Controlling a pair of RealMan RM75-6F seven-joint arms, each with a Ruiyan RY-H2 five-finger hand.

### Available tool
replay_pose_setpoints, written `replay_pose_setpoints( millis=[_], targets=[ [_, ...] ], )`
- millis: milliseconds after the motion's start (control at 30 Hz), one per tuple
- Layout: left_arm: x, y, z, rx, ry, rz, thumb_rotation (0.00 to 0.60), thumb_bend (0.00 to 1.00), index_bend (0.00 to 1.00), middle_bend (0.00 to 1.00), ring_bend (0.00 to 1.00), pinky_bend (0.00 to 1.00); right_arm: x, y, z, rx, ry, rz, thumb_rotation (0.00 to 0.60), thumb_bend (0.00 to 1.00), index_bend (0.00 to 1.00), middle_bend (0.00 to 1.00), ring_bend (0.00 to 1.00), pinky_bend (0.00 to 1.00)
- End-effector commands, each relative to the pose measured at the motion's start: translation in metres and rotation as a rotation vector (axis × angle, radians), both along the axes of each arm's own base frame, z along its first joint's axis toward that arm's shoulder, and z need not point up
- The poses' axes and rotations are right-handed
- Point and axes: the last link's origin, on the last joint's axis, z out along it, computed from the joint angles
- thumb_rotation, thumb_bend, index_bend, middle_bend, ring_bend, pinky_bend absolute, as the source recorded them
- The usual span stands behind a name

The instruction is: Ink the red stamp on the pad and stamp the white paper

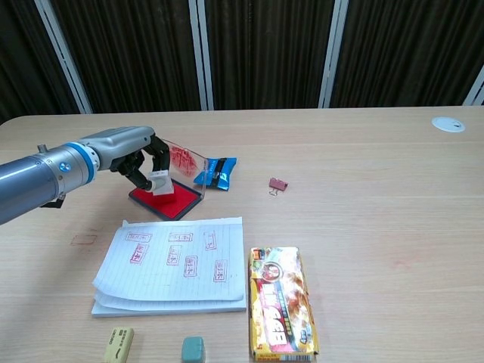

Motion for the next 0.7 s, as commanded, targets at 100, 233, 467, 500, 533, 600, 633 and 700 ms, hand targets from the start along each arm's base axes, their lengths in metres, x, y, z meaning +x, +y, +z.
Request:
replay_pose_setpoints(
  millis=[100, 233, 467, 500, 533, 600, 633, 700],
  targets=[
    [0.012, -0.004, 0.018, -0.005, -0.051, -0.037, 0.600, 0.41, 0.58, 0.53, 0.80, 0.84, 0.001, 0.000, 0.000, 0.001, -0.001, 0.003, 0.600, 0.00, 0.00, 0.00, 0.00, 0.00],
    [0.020, -0.015, 0.029, -0.029, -0.070, -0.079, 0.600, 0.41, 0.58, 0.53, 0.80, 0.84, 0.002, 0.001, 0.000, 0.000, -0.002, 0.005, 0.600, 0.00, 0.00, 0.00, 0.00, 0.00],
    [0.026, -0.053, 0.036, -0.123, -0.066, -0.184, 0.600, 0.43, 0.58, 0.54, 0.80, 0.84, 0.002, 0.001, 0.000, -0.001, -0.007, 0.005, 0.600, 0.00, 0.00, 0.00, 0.00, 0.00],
    [0.025, -0.059, 0.036, -0.142, -0.063, -0.194, 0.600, 0.43, 0.58, 0.54, 0.80, 0.84, 0.002, 0.001, 0.001, -0.001, -0.007, 0.005, 0.600, 0.00, 0.00, 0.00, 0.00, 0.00],
    [0.024, -0.065, 0.037, -0.159, -0.062, -0.207, 0.600, 0.42, 0.58, 0.54, 0.80, 0.84, 0.002, 0.001, 0.001, -0.003, -0.008, 0.005, 0.600, 0.00, 0.00, 0.00, 0.00, 0.00],
    [0.022, -0.076, 0.038, -0.185, -0.058, -0.229, 0.600, 0.42, 0.58, 0.54, 0.80, 0.84, 0.002, 0.002, 0.002, -0.004, -0.009, 0.005, 0.600, 0.00, 0.00, 0.00, 0.00, 0.00],
    [0.020, -0.081, 0.038, -0.199, -0.058, -0.237, 0.600, 0.42, 0.58, 0.54, 0.80, 0.84, 0.002, 0.002, 0.002, -0.005, -0.009, 0.006, 0.600, 0.00, 0.00, 0.00, 0.00, 0.00],
    [0.017, -0.092, 0.040, -0.223, -0.050, -0.256, 0.600, 0.43, 0.59, 0.54, 0.80, 0.84, 0.002, 0.002, 0.002, -0.006, -0.011, 0.006, 0.600, 0.00, 0.00, 0.00, 0.00, 0.00]
  ],
)
